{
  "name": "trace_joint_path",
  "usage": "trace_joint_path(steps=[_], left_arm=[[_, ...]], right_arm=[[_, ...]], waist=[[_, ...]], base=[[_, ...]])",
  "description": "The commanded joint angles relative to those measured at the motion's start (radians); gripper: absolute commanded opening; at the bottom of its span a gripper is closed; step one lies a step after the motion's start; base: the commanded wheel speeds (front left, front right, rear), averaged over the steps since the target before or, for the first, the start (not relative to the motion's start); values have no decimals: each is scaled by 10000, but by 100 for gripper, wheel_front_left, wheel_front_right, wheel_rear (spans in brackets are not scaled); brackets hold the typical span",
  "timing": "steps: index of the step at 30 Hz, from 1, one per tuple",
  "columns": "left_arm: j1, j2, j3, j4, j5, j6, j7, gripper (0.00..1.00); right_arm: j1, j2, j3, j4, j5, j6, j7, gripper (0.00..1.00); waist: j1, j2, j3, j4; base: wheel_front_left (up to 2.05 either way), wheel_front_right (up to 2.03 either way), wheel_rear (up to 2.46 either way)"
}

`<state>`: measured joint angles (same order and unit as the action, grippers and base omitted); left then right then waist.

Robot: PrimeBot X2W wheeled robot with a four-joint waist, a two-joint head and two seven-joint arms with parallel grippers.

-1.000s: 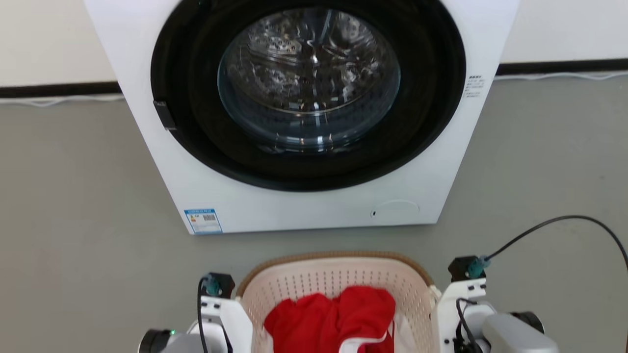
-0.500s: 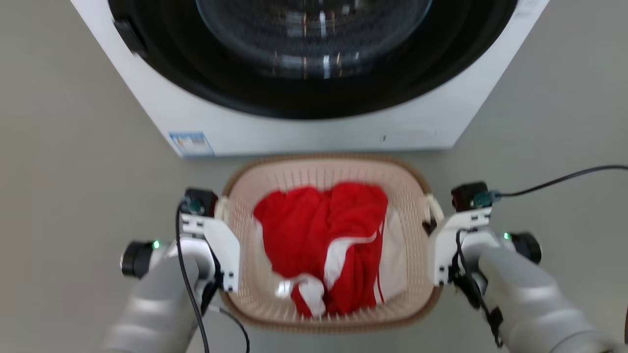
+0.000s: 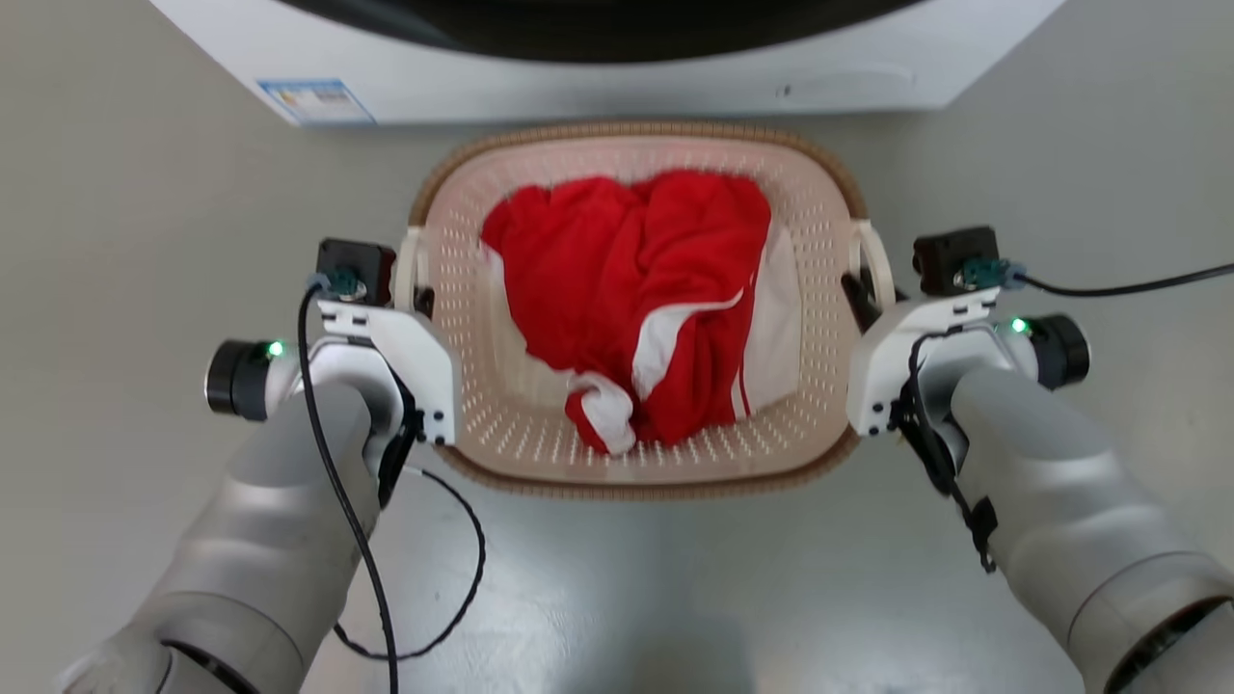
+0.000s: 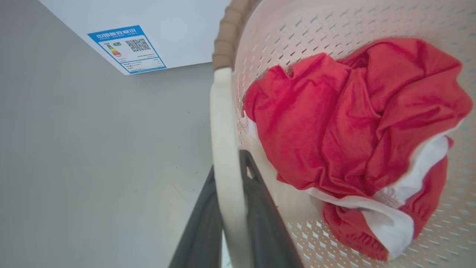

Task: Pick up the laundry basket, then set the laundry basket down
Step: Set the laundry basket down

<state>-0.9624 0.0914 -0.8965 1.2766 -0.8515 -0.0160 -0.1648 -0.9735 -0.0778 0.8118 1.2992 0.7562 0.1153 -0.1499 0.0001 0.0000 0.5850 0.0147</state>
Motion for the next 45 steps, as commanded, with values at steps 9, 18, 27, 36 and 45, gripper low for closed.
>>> trace_joint_path(steps=[9, 18, 27, 36, 45], left_arm=[[-908, 269, 167, -25, 234, 121, -532, 0], [-1305, 292, 273, -46, 329, 285, -914, 0], [-1583, 393, 391, -123, 432, 343, -964, 0], [-1667, 489, 511, -237, 561, 339, -968, 0], [-1772, 422, 537, -139, 595, 274, -969, 0]], right_arm=[[-328, 234, -542, -89, -864, 154, -573, 0], [-478, 164, -1700, -86, -1909, 154, -641, 0], [-710, 231, -2677, -85, -2849, 154, -637, 0], [-665, 269, -3499, -85, -3603, 154, -629, 0], [-706, 273, -3730, -85, -3763, 154, -648, 0]], waist=[[0, 0, 1419, -34], [0, 0, 2077, 67], [0, 0, 2514, 25], [0, 0, 2792, -18], [0, 0, 2952, 28]], base=[[0, 0, 0], [0, 0, 0], [0, 0, 0], [0, 0, 0], [0, 0, 0]])
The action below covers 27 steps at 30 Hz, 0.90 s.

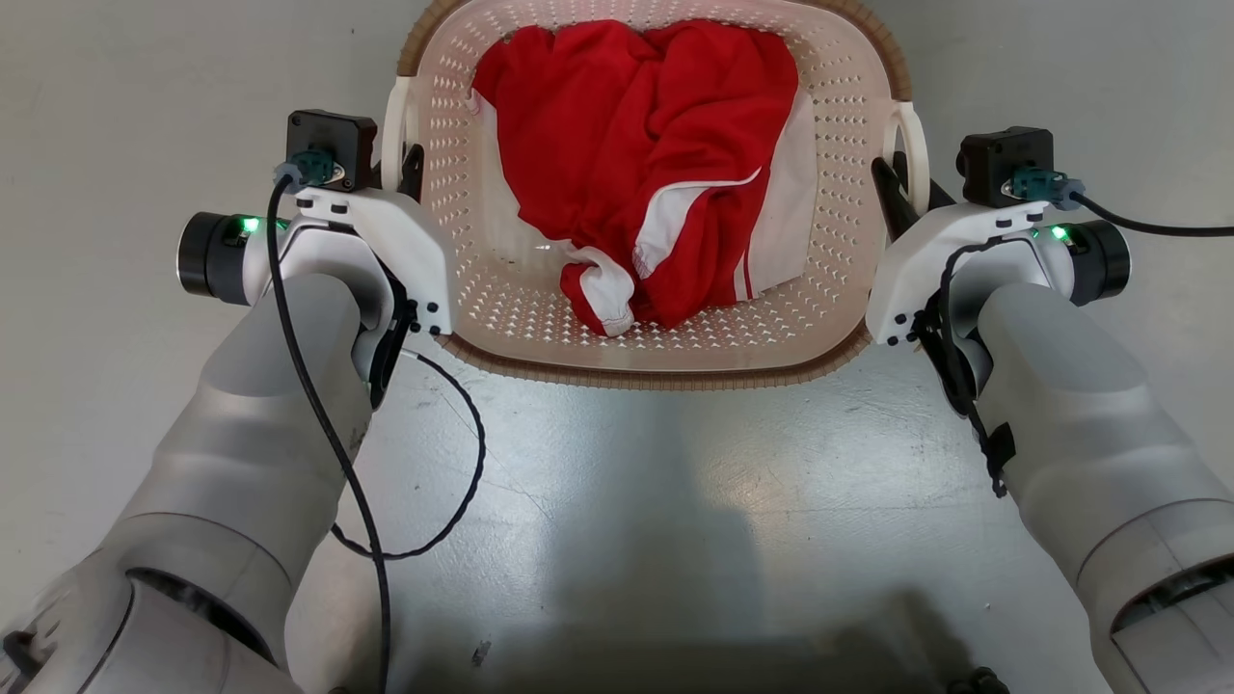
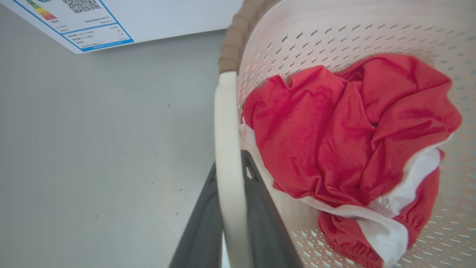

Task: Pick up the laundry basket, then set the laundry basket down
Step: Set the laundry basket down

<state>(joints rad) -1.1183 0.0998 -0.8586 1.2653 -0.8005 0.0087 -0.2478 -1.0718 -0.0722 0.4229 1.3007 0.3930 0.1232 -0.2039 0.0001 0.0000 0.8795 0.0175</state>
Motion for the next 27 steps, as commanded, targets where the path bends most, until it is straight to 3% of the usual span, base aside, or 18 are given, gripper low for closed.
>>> trace_joint_path(steps=[1, 20, 21, 22, 23, 24, 27], left_arm=[[-223, 337, 160, -19, 93, 24, -138, 0], [-186, 231, 186, 157, 12, 19, -125, 0], [-181, 229, 254, 165, -64, 55, -124, 0], [-179, 229, 300, 172, -116, 83, -124, 28], [-181, 231, 310, 178, -135, 105, -122, 64], [-182, 237, 340, 186, -169, 166, -116, 100], [-165, 236, 365, 202, -222, 272, -73, 100]], right_arm=[[280, 218, 162, -100, -126, 75, -110, 0], [280, 219, 225, -100, -20, 75, -159, 0], [277, 219, 151, -100, -60, 75, -176, 20], [272, 219, 61, -100, -123, 75, -190, 68], [256, 219, -39, -100, -203, 75, -220, 100], [221, 219, -162, -100, -305, 75, -277, 100], [158, 219, -550, -100, -633, 75, -455, 100]], waist=[[0, 0, 19, 1], [0, 0, 103, -23], [0, 0, 109, -26], [0, 0, 117, -36], [0, 0, 128, -45], [0, 0, 140, -55], [0, 0, 159, -70]], base=[[0, 0, 0], [0, 0, 0], [0, 0, 0], [0, 0, 0], [0, 0, 0], [0, 0, 0], [0, 0, 0]])
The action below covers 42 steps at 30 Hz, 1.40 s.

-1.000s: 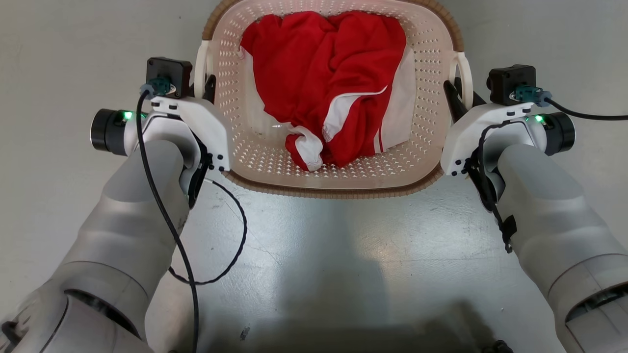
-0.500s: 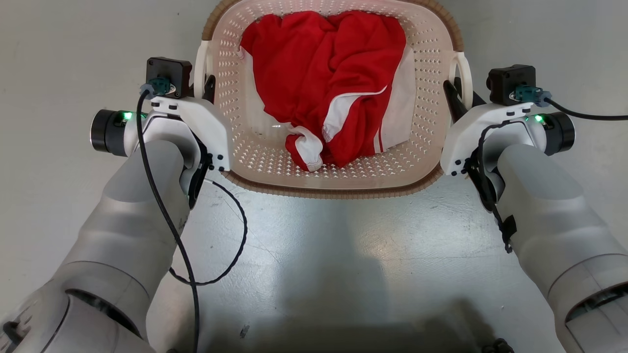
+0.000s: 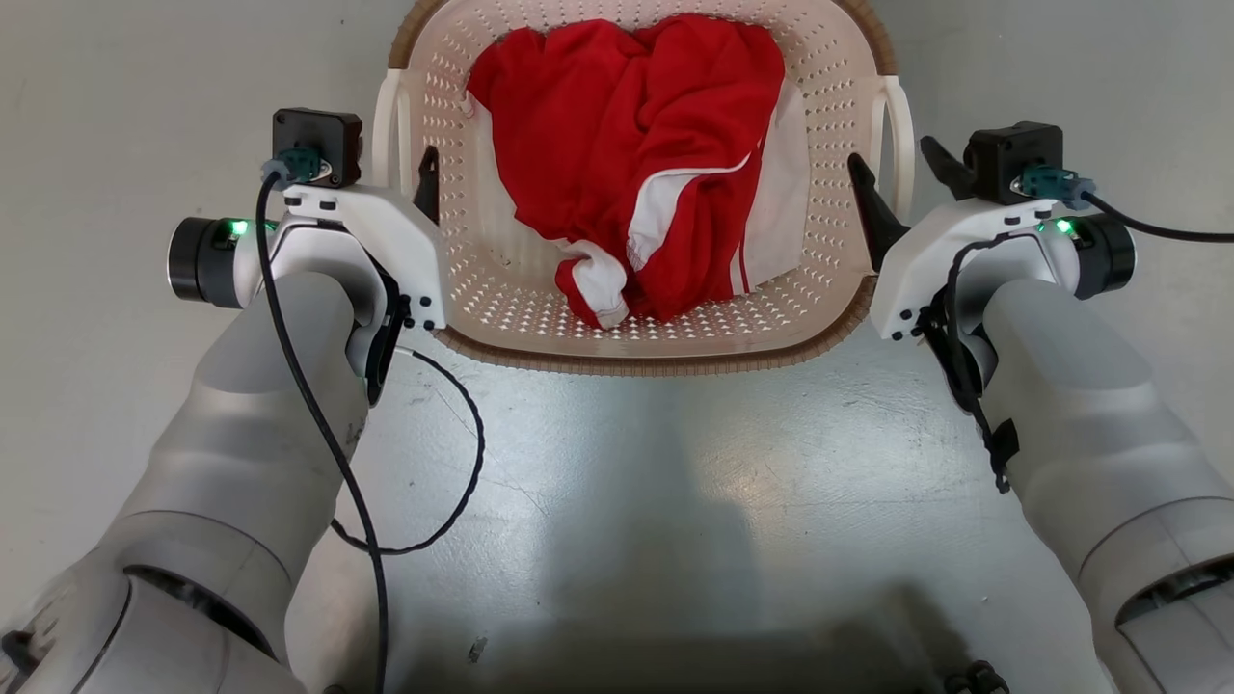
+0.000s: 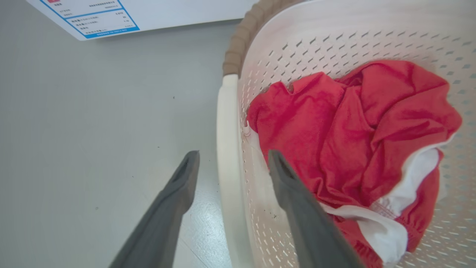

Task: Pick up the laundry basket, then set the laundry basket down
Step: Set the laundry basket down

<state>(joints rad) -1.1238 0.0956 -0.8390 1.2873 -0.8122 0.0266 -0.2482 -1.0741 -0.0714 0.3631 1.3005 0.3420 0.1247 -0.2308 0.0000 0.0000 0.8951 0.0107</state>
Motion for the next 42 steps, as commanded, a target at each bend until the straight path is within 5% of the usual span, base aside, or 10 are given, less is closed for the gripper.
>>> trace_joint_path(steps=[1, 18, 42], left_arm=[[-92, 272, 178, -13, -135, 102, 12, 100], [131, 225, 144, 18, -214, 196, -53, 100], [1910, 488, 1547, -1552, 176, 353, -134, 100]], right_arm=[[157, 212, -78, -98, -243, 60, -230, 100], [1083, 212, -1913, -1824, -2079, 60, -308, 100], [2506, 212, -3246, -3026, -3444, 60, -309, 100]], waist=[[0, 0, 7, -9], [0, 0, -542, 7], [0, 0, -3279, 154]], base=[[0, 0, 0], [0, 0, 0], [0, 0, 0]])
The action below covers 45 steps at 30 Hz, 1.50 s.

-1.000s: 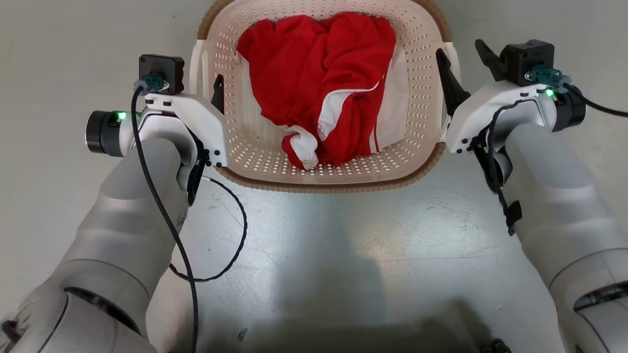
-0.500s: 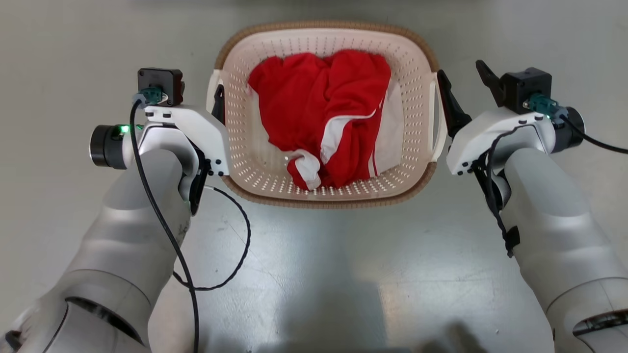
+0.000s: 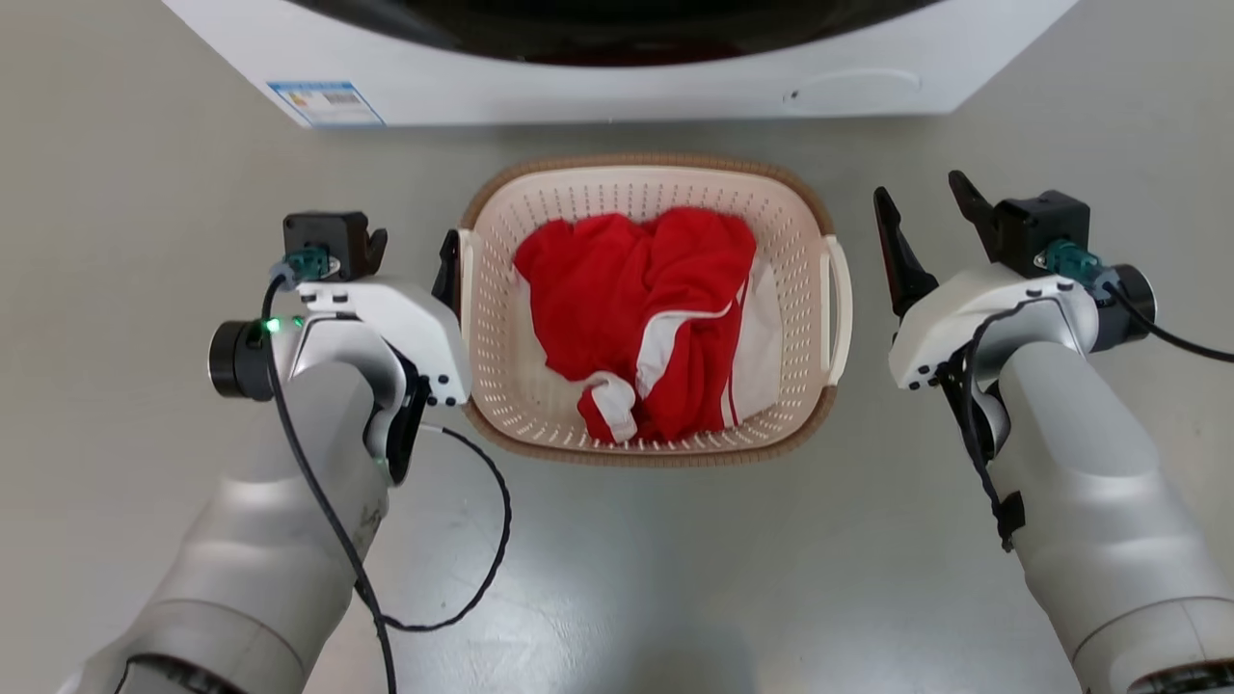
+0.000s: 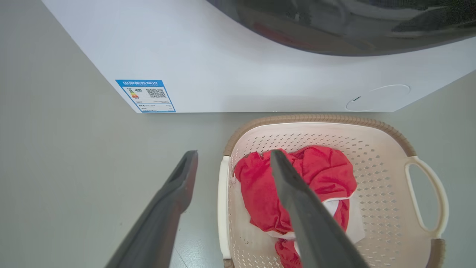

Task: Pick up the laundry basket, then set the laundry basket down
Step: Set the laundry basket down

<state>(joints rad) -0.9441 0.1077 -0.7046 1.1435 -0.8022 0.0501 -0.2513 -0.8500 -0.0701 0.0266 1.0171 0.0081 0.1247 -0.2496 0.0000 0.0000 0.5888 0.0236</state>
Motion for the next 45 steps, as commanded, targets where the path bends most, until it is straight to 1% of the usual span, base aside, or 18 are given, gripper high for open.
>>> trace_joint_path(steps=[1, 10, 20, 25, 26, 33, 37, 45], left_arm=[[226, 402, 302, -223, 142, 119, -104, 100], [1399, 649, 1386, -1217, 787, 120, -104, 100], [2850, 705, 2808, -2436, 1695, 55, -104, 100], [3483, 639, 3337, -2931, 2254, 3, -104, 100], [3738, 623, 3597, -3087, 2404, -15, -104, 100], [4525, 611, 4311, -3519, 2809, -81, -105, 100], [5220, 535, 4788, -3929, 3089, -164, -105, 100], [6198, 457, 5418, -4742, 3537, -287, -105, 100]], right_arm=[[337, 198, 77, -275, -141, 60, -122, 100], [1080, 199, -439, -945, -700, 60, -122, 100], [1894, 199, -515, -1617, -1021, 60, -122, 100], [2339, 199, -467, -1916, -1031, 60, -122, 100], [2551, 199, -442, -2071, -984, 60, -122, 100], [3230, 199, -357, -2551, -918, 60, -122, 100], [3894, 178, -310, -3039, -851, 60, -122, 100], [4842, 159, -410, -3836, -711, 60, -122, 100]], waist=[[0, 0, -339, 26], [0, 0, -1539, 131], [0, 0, -2738, 61], [0, 0, -3334, 28], [0, 0, -3608, 8], [0, 0, -4411, -87], [0, 0, -4953, -110], [0, 0, -5337, -120]], base=[[0, 0, 0], [0, 0, 0], [0, 0, 0], [0, 0, 0], [0, 0, 0], [0, 0, 0], [0, 0, 0], [0, 0, 0]])
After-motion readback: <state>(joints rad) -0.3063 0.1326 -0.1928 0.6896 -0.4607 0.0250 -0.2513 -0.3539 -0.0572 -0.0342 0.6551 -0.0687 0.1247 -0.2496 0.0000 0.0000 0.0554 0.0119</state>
